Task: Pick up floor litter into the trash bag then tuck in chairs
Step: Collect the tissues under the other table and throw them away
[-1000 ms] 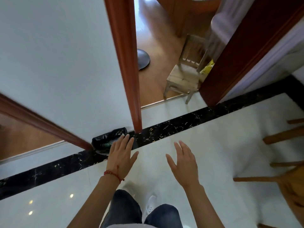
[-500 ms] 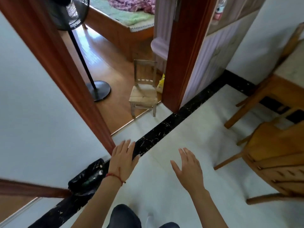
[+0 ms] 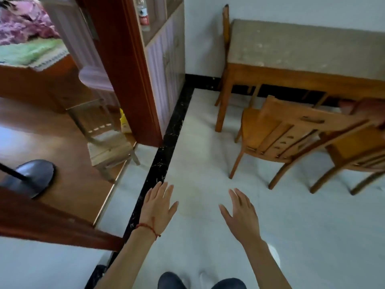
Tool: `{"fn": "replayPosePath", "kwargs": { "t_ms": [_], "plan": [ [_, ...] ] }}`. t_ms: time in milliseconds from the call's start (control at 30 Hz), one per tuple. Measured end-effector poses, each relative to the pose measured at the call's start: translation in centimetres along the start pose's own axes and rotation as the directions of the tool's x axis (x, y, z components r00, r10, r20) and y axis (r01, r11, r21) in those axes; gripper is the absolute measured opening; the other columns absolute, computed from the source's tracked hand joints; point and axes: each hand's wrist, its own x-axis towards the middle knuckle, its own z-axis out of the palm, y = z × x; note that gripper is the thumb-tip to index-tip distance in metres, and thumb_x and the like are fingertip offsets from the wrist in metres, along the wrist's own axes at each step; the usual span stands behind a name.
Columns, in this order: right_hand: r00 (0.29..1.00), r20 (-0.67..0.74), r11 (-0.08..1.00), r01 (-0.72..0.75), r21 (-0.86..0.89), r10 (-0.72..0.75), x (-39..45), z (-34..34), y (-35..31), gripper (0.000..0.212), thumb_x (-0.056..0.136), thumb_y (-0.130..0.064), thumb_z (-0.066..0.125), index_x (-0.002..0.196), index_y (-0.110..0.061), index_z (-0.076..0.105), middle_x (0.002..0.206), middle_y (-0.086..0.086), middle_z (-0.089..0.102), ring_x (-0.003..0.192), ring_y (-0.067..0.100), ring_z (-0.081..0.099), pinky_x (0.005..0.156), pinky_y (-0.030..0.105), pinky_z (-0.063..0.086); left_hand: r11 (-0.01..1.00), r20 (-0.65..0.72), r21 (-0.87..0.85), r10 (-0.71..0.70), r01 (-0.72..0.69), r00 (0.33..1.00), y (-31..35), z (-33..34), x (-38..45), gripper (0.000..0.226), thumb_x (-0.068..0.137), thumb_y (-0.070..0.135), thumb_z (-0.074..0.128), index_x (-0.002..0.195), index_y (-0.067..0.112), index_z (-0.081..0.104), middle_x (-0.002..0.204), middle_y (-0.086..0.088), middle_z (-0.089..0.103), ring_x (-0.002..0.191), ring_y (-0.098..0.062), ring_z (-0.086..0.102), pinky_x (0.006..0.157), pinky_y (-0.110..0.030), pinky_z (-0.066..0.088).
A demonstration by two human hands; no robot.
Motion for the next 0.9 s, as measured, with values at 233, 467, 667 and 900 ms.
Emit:
{"fn": "replayPosePath", "kwargs": {
  "t_ms": [233,467,667,900],
  "plan": [
    [0.946,-0.131,0.954,-0.287,0.085,0.297,-6.0,-0.6,2.7,0.058,0.091,-0.044,0.045,0.138,-0.011,0.035,0.147,0.010,0.035,0.137,0.024,0.029,0.109,0.034,0.026,0.946,0.085,0.022,0.320,-0.323,0.944,3.9,1.4,2.4,0.081,0.079,0.058,0.002,0.144,0.015,0.024,0.152,-0.005,0.023,0.142,-0.022,0.014,0.114,-0.033,0.009],
    [0.774,-0.225,0.805,-0.551,0.219,0.592,-14.0,-0.9,6.4,0.057,0.092,-0.043,0.046,0.139,-0.013,0.034,0.149,0.007,0.033,0.137,0.023,0.028,0.109,0.035,0.026,0.787,0.186,-0.049,0.612,-0.615,0.769,12.2,3.6,1.8,0.087,0.073,0.057,0.001,0.141,0.011,0.030,0.151,-0.009,0.026,0.141,-0.025,0.016,0.113,-0.035,0.011],
    [0.576,-0.264,0.634,-0.711,0.305,0.774,-21.4,-0.6,9.0,0.058,0.092,-0.043,0.045,0.141,-0.015,0.032,0.149,0.006,0.031,0.138,0.022,0.027,0.109,0.033,0.025,0.587,0.271,-0.007,0.780,-0.810,0.564,19.3,6.1,0.3,0.058,0.081,0.041,0.034,0.110,0.000,0.063,0.116,-0.021,0.063,0.106,-0.038,0.060,0.084,-0.050,0.049],
    [0.367,-0.278,0.454,-0.801,0.390,0.887,-29.5,-0.4,11.4,0.060,0.092,-0.047,0.042,0.141,-0.016,0.029,0.151,0.005,0.029,0.139,0.021,0.024,0.111,0.034,0.023,0.345,0.286,0.021,0.897,-0.938,0.337,27.0,8.6,-4.0,0.049,0.074,0.036,0.053,0.105,-0.001,0.065,0.108,-0.022,0.066,0.099,-0.039,0.063,0.079,-0.049,0.052]
  ]
}}
